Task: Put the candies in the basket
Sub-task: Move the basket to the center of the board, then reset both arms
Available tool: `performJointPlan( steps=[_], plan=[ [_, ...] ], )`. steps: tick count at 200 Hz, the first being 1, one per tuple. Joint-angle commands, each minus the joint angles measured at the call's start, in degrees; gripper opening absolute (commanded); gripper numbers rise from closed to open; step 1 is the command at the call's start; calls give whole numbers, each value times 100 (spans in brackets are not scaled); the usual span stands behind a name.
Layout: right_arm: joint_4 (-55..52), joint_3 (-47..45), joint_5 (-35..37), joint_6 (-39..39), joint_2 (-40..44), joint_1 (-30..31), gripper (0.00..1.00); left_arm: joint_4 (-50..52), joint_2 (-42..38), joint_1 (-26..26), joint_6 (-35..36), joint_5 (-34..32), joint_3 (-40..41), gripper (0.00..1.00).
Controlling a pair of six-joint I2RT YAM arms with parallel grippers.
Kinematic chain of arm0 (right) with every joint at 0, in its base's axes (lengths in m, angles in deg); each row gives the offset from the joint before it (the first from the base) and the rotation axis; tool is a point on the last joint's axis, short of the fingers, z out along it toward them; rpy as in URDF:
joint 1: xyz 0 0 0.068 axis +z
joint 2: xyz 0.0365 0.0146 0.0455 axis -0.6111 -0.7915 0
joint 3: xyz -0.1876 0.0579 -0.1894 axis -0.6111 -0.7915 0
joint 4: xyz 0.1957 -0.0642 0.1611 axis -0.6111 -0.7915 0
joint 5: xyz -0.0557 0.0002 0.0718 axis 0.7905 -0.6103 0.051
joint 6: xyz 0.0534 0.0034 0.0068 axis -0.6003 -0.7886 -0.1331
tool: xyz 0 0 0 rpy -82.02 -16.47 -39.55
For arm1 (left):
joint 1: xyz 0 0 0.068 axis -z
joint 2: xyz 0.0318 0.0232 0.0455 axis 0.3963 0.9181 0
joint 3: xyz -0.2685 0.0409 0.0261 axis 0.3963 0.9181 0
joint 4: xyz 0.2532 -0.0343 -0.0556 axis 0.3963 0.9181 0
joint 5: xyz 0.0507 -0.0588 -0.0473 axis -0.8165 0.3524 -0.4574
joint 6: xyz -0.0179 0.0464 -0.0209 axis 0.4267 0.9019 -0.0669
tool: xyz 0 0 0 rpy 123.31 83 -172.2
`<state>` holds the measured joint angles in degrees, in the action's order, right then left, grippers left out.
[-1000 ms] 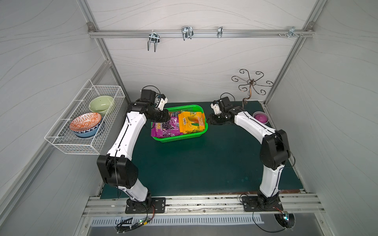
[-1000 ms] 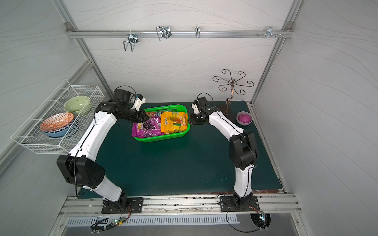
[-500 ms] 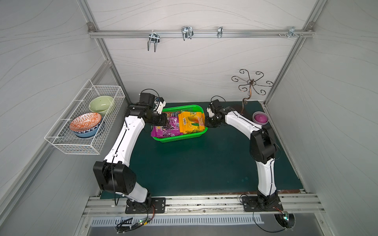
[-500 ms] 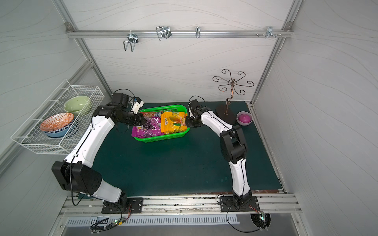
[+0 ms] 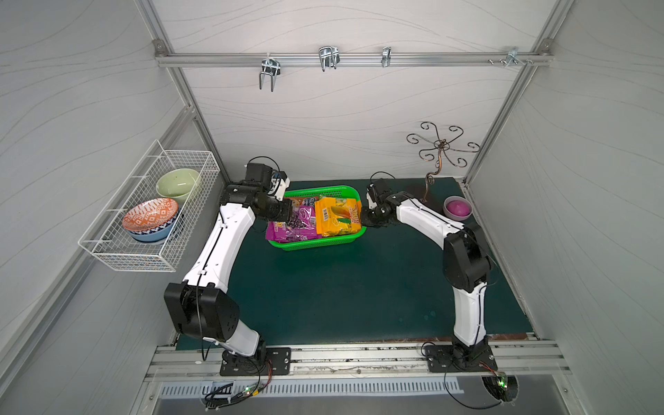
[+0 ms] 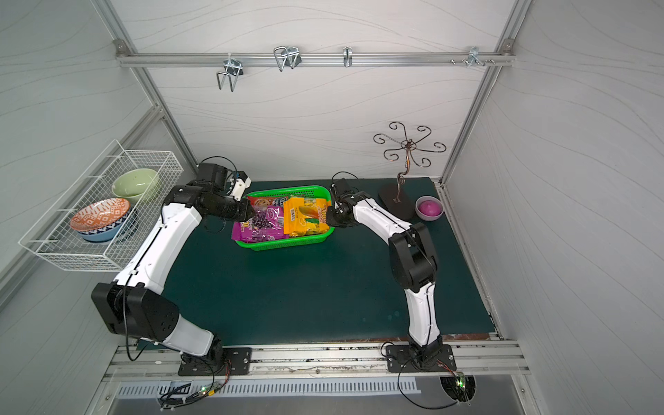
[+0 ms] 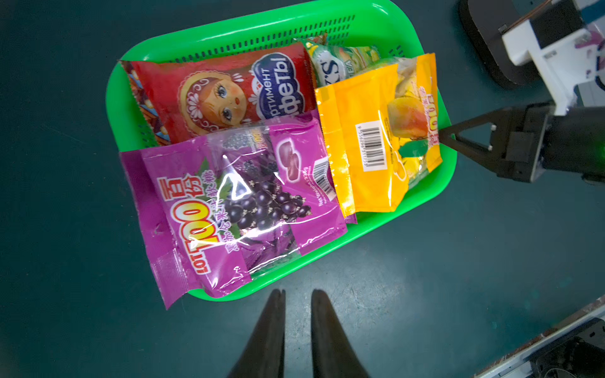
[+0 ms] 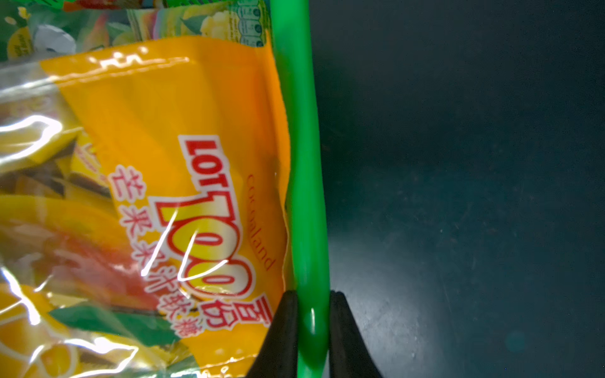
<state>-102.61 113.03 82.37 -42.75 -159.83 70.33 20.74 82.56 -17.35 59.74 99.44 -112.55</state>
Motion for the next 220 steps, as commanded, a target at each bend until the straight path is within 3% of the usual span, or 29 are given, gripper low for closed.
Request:
performJointPlan(
  steps=[1, 61, 83, 91, 105, 124, 127, 132, 141, 151, 156, 177, 195, 220],
  plan=[
    [-948, -863, 756, -26, 761, -253, 0, -222, 37, -26, 73, -158, -232, 20],
    [-971, -2983, 652, -98, 2431, -378, 0, -514, 80, -29, 73, -292, -69, 21],
    [-866, -3447, 273, -22, 2904, -592, 0, -705, 141, -22, 46, -465, 83, 22],
    [-846, -3480, 136, -2, 3013, -682, 10, -811, 151, -23, -14, -558, 155, 23],
    [-754, -3412, -155, 130, 3255, -795, 40, -1089, 151, -26, -66, -730, 346, 24],
    [-474, -3248, -566, 574, 3763, -841, 51, -1406, 127, -58, -113, -984, 599, 25],
    [-442, -3228, -572, 611, 3850, -841, 52, -1445, 125, -75, -137, -1001, 629, 30],
    [-354, -3167, -495, 714, 4077, -841, 63, -1502, 123, -113, -190, -1040, 666, 41],
    [-271, -3072, -215, 805, 4362, -845, 71, -1559, 103, -216, -305, -1011, 730, 59],
    [-158, -2973, 123, 1028, 4676, -850, 85, -1625, 67, -351, -418, -888, 820, 66],
    [-51, -2957, 363, 1184, 4860, -850, 98, -1668, 28, -402, -457, -843, 887, 67],
    [478, -3153, 1224, 1770, 5357, -858, 99, -2071, -228, -516, -567, -915, 1397, 98],
    [898, -3464, 1812, 2268, 5649, -873, 99, -2631, -451, -622, -683, -1067, 2000, 100],
    [1992, -4523, 1345, 3292, 6132, -1062, 99, -4065, -692, -1318, -1379, -668, 3276, 100]
  ],
)
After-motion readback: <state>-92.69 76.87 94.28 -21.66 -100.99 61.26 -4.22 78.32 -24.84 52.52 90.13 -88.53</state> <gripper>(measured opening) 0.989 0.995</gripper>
